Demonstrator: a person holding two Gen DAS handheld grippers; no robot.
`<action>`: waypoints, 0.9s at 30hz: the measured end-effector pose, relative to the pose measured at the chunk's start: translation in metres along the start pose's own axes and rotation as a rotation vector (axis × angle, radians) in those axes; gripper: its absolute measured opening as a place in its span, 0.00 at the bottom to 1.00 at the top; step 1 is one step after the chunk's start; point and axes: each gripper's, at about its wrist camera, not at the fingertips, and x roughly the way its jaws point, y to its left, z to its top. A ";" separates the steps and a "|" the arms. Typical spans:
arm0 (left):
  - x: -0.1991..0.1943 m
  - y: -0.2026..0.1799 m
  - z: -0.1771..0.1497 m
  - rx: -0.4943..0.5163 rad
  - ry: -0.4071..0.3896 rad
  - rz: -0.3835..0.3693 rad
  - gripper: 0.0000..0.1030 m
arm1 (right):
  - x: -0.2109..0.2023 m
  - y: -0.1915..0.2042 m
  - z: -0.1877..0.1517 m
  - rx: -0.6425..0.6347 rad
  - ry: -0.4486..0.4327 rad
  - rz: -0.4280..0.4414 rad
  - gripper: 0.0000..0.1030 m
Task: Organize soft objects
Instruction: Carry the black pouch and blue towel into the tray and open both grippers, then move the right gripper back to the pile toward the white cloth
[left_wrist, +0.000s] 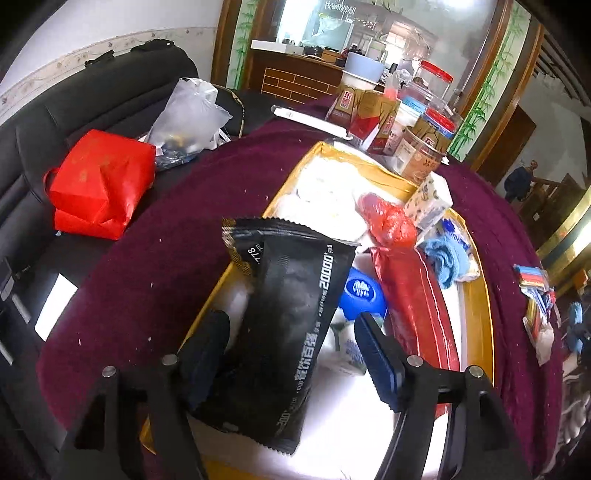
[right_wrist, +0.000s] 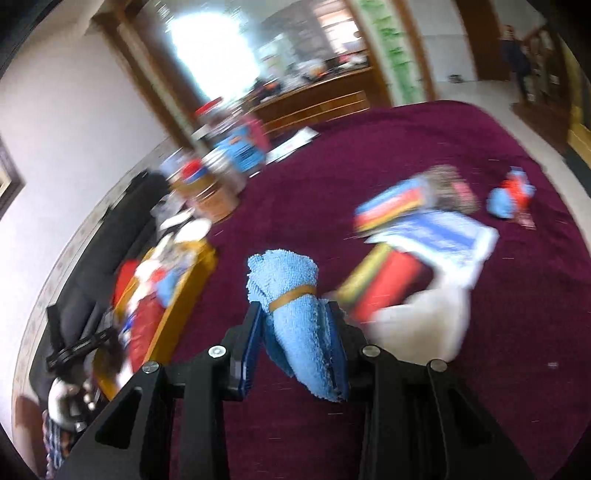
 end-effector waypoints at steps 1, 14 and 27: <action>-0.004 0.001 -0.003 -0.006 -0.011 -0.006 0.71 | 0.006 0.012 0.000 -0.012 0.017 0.019 0.32; -0.086 0.001 -0.038 -0.023 -0.252 -0.147 0.77 | 0.122 0.189 -0.008 -0.245 0.208 0.127 0.32; -0.080 0.001 -0.046 -0.015 -0.197 -0.205 0.77 | 0.136 0.191 -0.010 -0.228 0.171 0.065 0.60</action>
